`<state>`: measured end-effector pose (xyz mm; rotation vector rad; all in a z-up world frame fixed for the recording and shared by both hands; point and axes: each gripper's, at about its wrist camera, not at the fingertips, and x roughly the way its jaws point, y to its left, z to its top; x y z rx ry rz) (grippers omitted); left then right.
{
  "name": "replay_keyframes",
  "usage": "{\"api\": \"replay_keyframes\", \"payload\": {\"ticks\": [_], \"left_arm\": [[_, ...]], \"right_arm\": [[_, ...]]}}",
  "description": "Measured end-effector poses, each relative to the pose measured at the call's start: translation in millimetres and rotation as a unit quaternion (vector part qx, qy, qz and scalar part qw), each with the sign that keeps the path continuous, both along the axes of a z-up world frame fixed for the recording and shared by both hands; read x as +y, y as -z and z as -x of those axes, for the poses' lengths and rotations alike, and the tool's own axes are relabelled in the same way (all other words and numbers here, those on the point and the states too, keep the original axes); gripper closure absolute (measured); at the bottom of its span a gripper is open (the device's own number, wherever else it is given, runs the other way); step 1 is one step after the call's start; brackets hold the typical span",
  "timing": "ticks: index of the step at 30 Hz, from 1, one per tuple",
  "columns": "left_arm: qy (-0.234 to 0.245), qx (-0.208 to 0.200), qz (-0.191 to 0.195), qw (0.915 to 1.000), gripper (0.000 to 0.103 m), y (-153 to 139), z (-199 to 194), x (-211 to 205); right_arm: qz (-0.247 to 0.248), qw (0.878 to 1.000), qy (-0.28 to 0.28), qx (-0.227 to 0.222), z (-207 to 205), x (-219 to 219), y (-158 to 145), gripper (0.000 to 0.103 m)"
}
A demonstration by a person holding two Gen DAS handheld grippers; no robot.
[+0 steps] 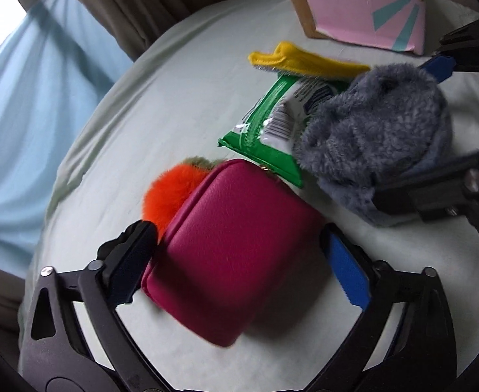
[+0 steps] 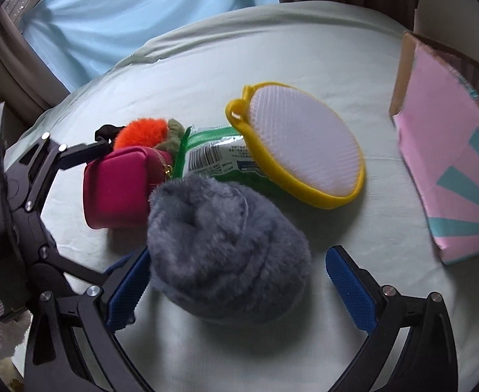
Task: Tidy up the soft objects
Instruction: 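Grasp the magenta pouch with the left tool while the right grasps the grey hat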
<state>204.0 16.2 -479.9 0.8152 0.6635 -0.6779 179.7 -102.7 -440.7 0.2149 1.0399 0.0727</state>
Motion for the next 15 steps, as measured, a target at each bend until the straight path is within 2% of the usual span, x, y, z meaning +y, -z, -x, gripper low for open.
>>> {"api": "replay_keyframes", "payload": {"ticks": [2, 3, 4, 6, 7, 15], "left_arm": [[0.004, 0.004, 0.003, 1.0000, 0.008, 2.0, -3.4, -0.1], [0.008, 0.006, 0.005, 0.9999, 0.011, 2.1, -3.7, 0.8], [0.012, 0.006, 0.005, 0.9999, 0.013, 2.3, -3.7, 1.3], [0.016, 0.003, 0.000, 0.9999, 0.025, 3.2, -2.8, 3.2], [0.018, 0.002, -0.002, 0.9998, 0.027, 3.3, -2.1, 4.5], [0.015, 0.021, 0.000, 0.9997, 0.054, -7.3, -1.5, 19.1]], "right_arm": [[0.001, 1.000, -0.004, 0.003, -2.3, 1.2, 2.7, 0.000], [0.000, 1.000, -0.006, 0.006, -3.3, 2.1, 4.4, 0.004], [-0.003, 1.000, -0.009, 0.007, -3.6, 2.6, 5.5, 0.012], [-0.011, 1.000, -0.016, 0.015, -4.5, 5.9, 7.8, 0.023], [-0.008, 1.000, -0.016, 0.016, -5.0, 7.0, 8.5, 0.026], [-0.011, 1.000, -0.008, 0.010, -1.6, 7.5, -1.6, 0.045]]}}
